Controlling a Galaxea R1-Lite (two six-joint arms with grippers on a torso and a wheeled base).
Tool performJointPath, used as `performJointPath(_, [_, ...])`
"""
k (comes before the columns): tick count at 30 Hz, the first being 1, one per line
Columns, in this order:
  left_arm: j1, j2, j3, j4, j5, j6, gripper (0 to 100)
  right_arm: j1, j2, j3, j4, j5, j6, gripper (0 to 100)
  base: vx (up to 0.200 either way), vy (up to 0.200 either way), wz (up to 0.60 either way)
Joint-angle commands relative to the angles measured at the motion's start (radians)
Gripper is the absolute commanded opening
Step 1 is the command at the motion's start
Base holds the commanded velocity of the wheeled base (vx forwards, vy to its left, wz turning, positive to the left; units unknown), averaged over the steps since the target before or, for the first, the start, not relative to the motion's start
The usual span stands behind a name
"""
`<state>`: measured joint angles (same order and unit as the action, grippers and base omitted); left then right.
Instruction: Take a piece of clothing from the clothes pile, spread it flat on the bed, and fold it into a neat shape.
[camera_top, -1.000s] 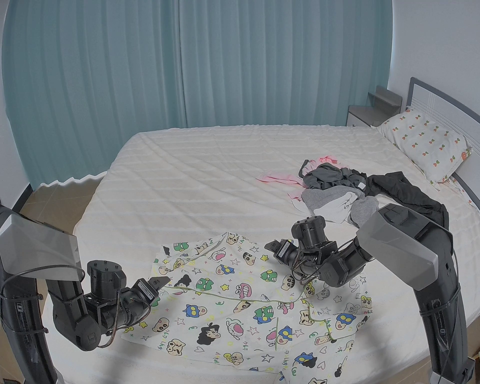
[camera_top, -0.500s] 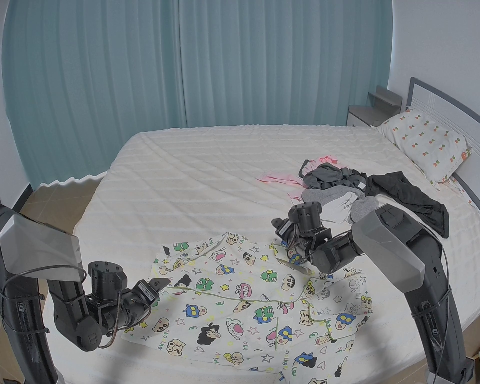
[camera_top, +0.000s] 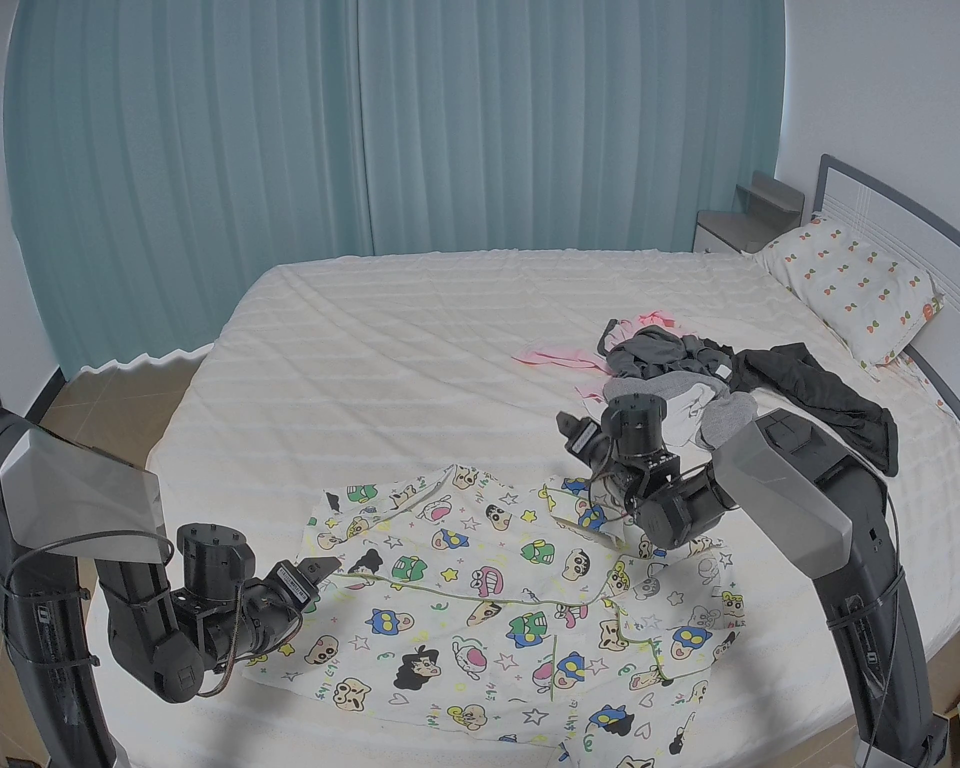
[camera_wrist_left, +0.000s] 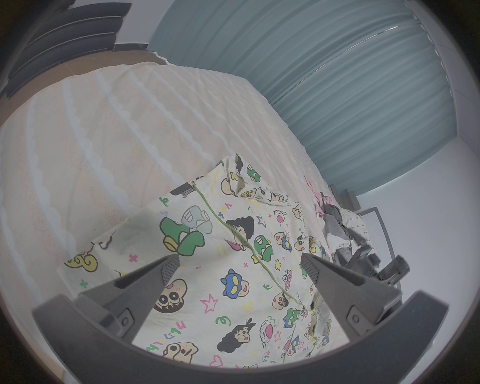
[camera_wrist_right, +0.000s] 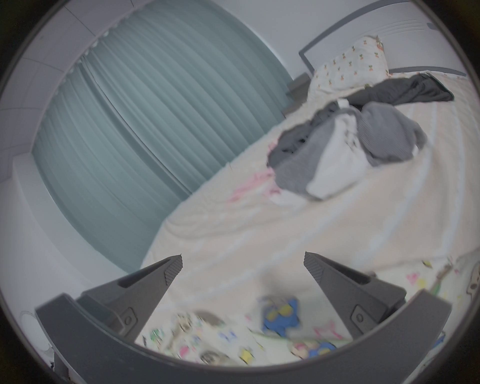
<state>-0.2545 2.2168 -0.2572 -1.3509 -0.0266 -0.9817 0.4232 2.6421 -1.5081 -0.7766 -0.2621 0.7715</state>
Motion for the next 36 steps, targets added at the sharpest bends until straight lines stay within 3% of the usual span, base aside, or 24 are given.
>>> performJointPath(1, [0.000, 0.000, 0.001, -0.001, 0.001, 0.000, 100, 0.022, -0.133, 0.227, 0.007, 0.057, 0.017, 100, 0.000, 0.000, 0.00])
performJointPath(5, [-0.002, 0.000, 0.001, -0.001, 0.001, 0.000, 100, 0.019, -0.191, 0.321, 0.005, 0.098, 0.020, 100, 0.000, 0.000, 0.00])
performJointPath(16, [-0.003, 0.000, 0.001, -0.001, 0.001, 0.000, 100, 0.025, -0.182, 0.413, 0.011, 0.104, 0.020, 100, 0.000, 0.000, 0.00])
performJointPath(26, [-0.006, 0.001, 0.001, -0.001, 0.001, 0.001, 100, 0.016, -0.111, 0.371, 0.057, 0.135, 0.008, 100, 0.000, 0.000, 0.00])
performJointPath(36, [-0.006, 0.003, 0.001, -0.001, 0.001, 0.001, 100, 0.026, -0.051, 0.198, 0.174, 0.124, -0.008, 100, 0.000, 0.000, 0.00])
